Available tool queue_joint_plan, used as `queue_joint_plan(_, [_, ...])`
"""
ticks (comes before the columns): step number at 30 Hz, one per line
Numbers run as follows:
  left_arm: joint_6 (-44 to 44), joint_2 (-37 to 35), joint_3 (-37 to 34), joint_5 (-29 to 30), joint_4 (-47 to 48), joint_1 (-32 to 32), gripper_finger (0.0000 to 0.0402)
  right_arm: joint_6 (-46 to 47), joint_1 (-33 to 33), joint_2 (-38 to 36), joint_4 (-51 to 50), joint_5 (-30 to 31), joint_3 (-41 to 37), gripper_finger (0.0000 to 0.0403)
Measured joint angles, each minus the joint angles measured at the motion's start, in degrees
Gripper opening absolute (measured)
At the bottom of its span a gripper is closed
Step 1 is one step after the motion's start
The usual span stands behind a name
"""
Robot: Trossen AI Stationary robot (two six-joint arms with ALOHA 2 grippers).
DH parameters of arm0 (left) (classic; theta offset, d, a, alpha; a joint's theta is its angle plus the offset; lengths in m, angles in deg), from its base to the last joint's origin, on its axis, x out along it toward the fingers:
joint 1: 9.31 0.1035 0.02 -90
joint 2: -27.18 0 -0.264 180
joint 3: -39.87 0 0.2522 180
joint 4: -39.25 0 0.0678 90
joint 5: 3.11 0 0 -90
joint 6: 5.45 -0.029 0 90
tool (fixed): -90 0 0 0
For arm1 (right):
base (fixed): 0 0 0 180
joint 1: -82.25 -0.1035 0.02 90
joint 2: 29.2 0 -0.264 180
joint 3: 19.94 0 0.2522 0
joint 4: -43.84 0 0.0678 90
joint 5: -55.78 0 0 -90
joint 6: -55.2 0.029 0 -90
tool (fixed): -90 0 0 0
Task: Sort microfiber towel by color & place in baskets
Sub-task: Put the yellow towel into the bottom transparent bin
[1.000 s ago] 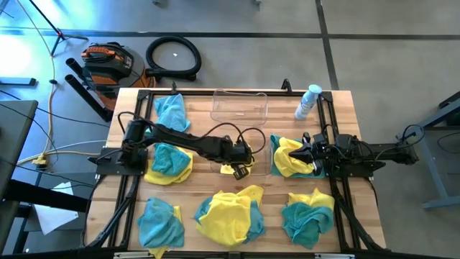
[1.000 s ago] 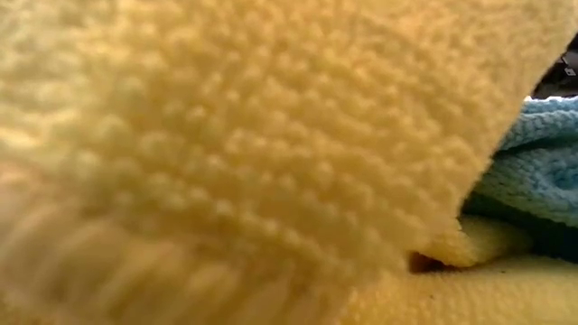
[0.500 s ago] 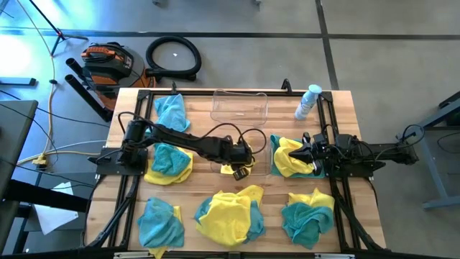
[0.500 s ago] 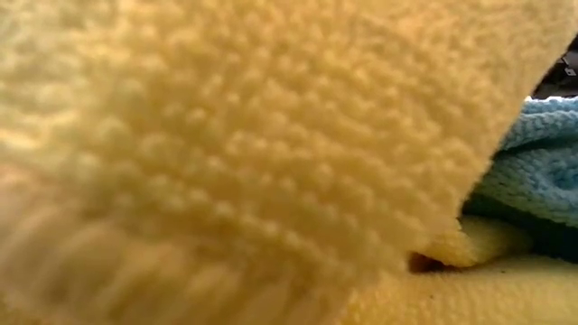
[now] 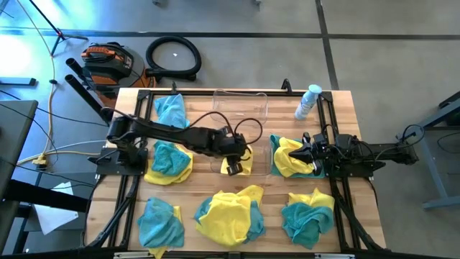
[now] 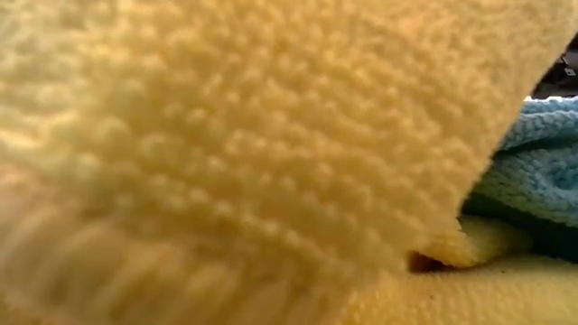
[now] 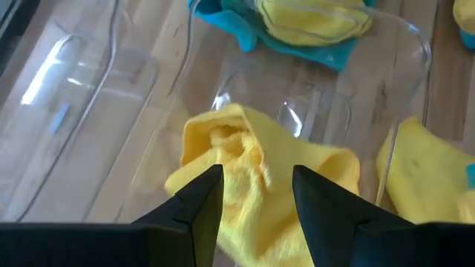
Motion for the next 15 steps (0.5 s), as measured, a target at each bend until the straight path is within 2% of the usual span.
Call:
queue_joint_plan(4, [0.9,-1.6,-0.3,0.3,3.4,-0.4,0.0152,0.0,0.0,0.0,0.0,0.0,0.0,0.0])
queue_joint_plan(8, [-2.6,-3.2,-3.5,0.6,1.8,-1.8,0.0152,0.0,0.0,0.0,0.0,0.0,0.0,0.0])
queue_joint_plan(15, [-4.0,-10.8,-14.9,0.5,-4.5,-3.7,0.0152,0.0,0.0,0.0,0.0,0.0,0.0,0.0])
